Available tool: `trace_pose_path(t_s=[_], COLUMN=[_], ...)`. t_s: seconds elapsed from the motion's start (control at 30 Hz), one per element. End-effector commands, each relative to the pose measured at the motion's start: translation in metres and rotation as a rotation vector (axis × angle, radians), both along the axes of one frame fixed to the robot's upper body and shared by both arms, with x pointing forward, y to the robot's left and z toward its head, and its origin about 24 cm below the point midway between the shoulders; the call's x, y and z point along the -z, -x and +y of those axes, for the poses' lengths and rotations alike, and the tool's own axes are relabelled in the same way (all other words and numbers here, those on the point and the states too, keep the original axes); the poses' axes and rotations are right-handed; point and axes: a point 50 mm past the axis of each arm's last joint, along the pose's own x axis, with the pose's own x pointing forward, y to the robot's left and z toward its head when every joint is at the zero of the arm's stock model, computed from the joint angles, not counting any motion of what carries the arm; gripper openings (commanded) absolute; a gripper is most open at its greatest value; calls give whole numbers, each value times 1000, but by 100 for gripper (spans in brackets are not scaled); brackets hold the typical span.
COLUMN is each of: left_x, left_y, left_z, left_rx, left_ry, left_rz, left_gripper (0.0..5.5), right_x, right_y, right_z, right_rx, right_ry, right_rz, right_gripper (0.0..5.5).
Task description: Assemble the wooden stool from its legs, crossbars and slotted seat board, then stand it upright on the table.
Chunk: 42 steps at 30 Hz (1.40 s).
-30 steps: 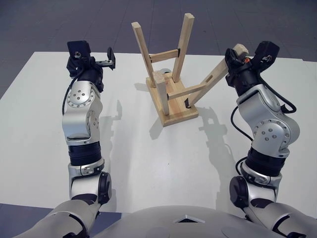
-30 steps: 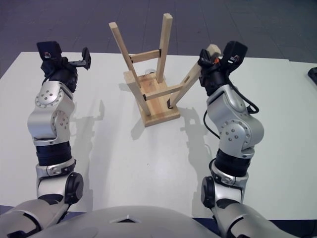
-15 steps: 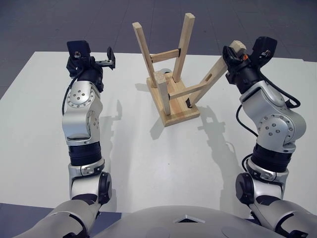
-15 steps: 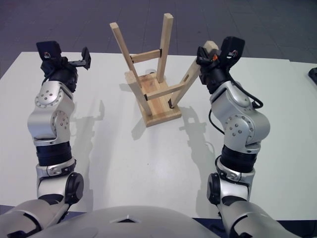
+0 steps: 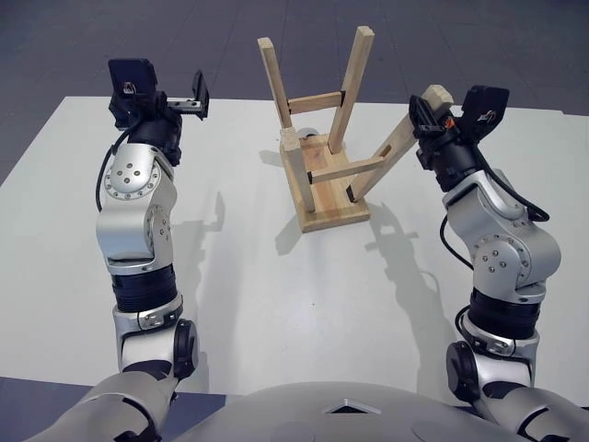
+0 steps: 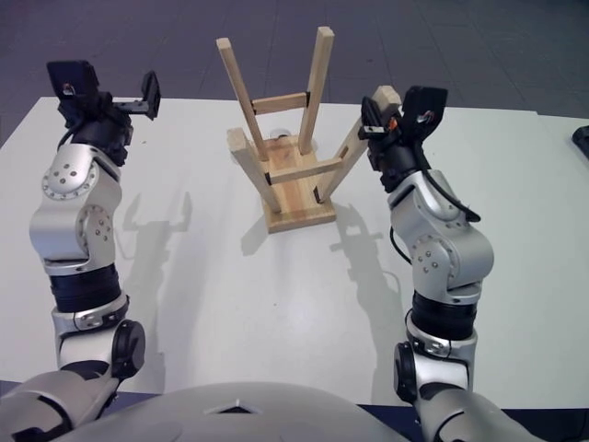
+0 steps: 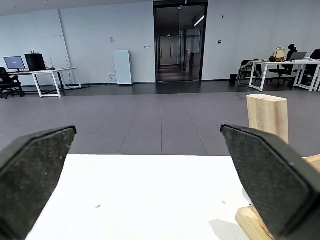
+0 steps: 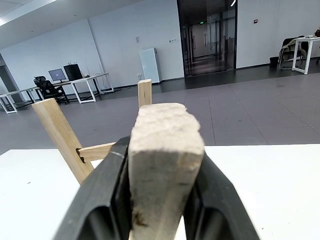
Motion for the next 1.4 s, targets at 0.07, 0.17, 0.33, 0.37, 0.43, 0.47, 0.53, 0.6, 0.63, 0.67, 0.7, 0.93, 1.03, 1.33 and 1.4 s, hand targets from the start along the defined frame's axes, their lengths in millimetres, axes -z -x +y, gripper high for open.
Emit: trace_pose_path(t_s=[0.07, 0.17, 0.33, 0.37, 0.43, 0.47, 0.53, 0.6, 0.63, 0.67, 0.7, 0.93, 1.03, 1.33, 1.4], left_x=[4, 3, -5, -10, -21, -27, -38, -50, -55, -61, -65, -71, -72, -34, -21], left_y=[5, 8, 6, 7, 8, 11, 17, 26, 29, 33, 36, 43, 39, 14, 2], left_z=[-13, -30, -40, -40, -42, -45, -52, -59, -62, -64, -67, -94, -101, -131, -133], left_rx=[68, 167, 217, 233, 270, 305, 390, 480, 513, 543, 579, 785, 801, 809, 760], left_ry=[48, 115, 150, 168, 186, 155, 101, 56, 38, 23, -2, -190, -331, -1009, -1113], left_rz=[39, 40, 21, -2, -50, -85, -162, -244, -281, -314, -346, -367, -347, -151, -88], left_gripper=[540, 540, 540, 540, 540, 540, 540, 540, 540, 540, 540, 540, 540, 540, 540], right_x=[87, 102, 137, 139, 141, 141, 144, 149, 151, 154, 156, 152, 138, 99, 93], right_y=[15, 13, 36, 40, 44, 46, 53, 59, 60, 61, 61, 50, 40, 20, 18], right_z=[4, 12, -3, -4, -4, -4, -5, -5, -5, -5, -5, 8, 12, 18, 21], right_rx=[63, 22, -10, -24, -63, -82, -116, -139, -143, -137, -138, -135, -117, -87, -93], right_ry=[134, 137, 135, 155, 208, 233, 272, 294, 295, 290, 299, 322, 240, 138, 135], right_rz=[434, 509, 693, 696, 681, 672, 663, 667, 666, 671, 669, 625, 596, 482, 460], right_gripper=[105, 106, 106, 106, 106, 106, 106, 108, 109, 110, 110, 115, 115, 115, 115])
